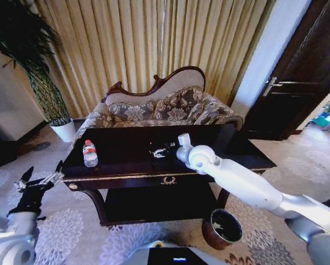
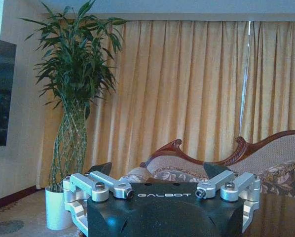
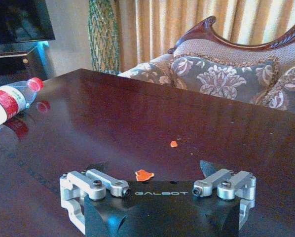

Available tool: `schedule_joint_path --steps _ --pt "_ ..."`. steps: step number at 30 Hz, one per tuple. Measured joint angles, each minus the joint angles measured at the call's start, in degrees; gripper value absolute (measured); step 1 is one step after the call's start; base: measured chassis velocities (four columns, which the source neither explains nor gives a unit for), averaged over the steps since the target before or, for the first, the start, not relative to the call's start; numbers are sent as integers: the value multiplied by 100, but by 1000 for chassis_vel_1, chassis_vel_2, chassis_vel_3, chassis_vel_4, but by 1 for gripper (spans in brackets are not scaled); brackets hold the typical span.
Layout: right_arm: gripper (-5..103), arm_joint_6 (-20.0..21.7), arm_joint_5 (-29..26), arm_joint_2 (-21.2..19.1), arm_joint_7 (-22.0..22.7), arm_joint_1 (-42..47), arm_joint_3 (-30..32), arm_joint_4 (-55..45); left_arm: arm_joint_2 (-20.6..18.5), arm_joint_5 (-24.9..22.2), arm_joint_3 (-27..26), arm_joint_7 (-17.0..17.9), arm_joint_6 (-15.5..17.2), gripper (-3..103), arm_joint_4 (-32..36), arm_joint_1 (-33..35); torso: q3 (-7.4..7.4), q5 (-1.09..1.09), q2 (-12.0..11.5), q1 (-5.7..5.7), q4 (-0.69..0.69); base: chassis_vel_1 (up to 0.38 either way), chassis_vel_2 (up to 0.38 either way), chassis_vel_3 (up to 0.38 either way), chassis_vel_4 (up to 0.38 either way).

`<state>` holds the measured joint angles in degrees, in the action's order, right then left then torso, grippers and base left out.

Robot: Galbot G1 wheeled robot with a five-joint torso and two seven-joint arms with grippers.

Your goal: Move to the front of the table and place the trash on the table into the trash bin.

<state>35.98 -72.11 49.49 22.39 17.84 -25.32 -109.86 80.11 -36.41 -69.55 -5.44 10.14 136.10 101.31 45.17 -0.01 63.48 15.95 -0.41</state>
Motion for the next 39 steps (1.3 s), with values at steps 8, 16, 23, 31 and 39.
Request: schedule_joint_path --steps 8,16,23,31,39 --pt "100 -4 -2 144 -10 -89 -151 88 36 -3 -25 1 1 100 -1 30 0 0 0 0 0 0 0 0 0" --pt "100 -13 -60 280 23 -248 -279 130 47 -12 -41 2 -12 100 -2 33 0 0 0 0 0 0 0 0 0" --pt "100 -16 -63 400 101 -258 -351 174 50 -21 -62 5 -17 100 -2 38 0 0 0 0 0 0 0 0 0" --pt "100 -20 -160 469 286 -277 -446 220 59 -25 -81 6 -56 100 -47 43 0 1 0 0 0 0 0 0 0" --pt "100 -23 -364 554 465 -285 -490 205 78 -27 -87 6 -67 100 -68 53 0 0 0 0 0 0 0 0 0"
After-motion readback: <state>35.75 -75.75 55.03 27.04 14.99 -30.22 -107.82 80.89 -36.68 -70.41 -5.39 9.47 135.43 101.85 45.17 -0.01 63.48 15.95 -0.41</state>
